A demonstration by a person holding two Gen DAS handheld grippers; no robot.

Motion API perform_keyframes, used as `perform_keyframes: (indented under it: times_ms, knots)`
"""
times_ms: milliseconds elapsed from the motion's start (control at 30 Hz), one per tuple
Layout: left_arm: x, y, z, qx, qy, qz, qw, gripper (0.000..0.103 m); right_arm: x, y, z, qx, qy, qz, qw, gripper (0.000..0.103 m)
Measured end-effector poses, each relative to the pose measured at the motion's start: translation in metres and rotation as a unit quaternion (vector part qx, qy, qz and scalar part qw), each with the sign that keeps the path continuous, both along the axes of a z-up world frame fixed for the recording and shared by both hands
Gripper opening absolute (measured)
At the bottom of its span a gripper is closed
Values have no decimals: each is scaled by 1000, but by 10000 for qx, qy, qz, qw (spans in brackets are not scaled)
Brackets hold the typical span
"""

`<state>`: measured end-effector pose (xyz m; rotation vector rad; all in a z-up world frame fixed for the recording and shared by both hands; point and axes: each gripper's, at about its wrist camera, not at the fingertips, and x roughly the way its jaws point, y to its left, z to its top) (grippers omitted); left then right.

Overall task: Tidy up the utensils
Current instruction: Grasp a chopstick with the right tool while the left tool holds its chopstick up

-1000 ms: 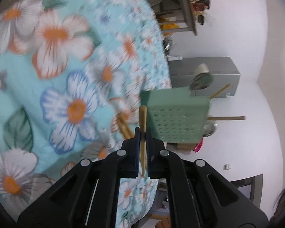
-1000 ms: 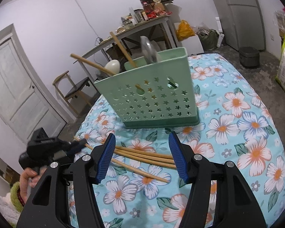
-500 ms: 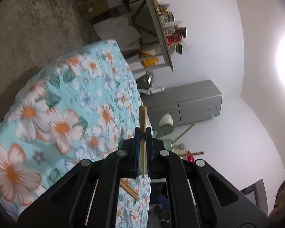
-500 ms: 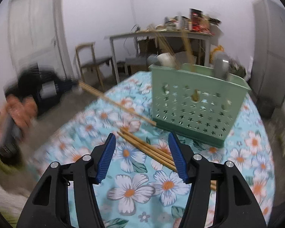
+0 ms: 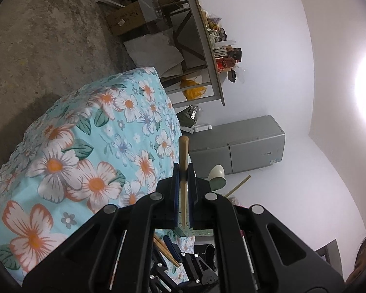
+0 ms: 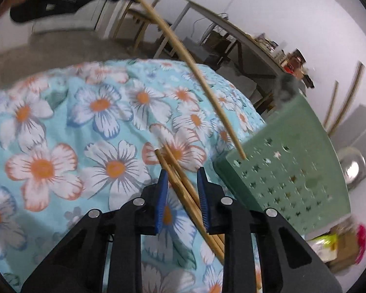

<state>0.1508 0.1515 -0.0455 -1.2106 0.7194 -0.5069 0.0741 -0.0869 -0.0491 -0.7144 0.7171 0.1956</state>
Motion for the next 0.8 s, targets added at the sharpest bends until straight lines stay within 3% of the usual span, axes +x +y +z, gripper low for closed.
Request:
perform_keyframes:
  times_ms: [167,333,667,800]
  knots:
    - [1,4,-5,-33,41,16,10000,4,3,11,-15,-311,128,67,9994,14]
    - [6,6,-13,-47,147,34,9999,4,2,22,-23,-522,16,100,9986,12]
    - [5,7,-12,-7,124,84,9999,4,-5,11,0,-177,-268,-86,9994,10]
    - [5,7,-11,3,102,100,9999,4,-14,-4,30,296,-455,-270,9982,10]
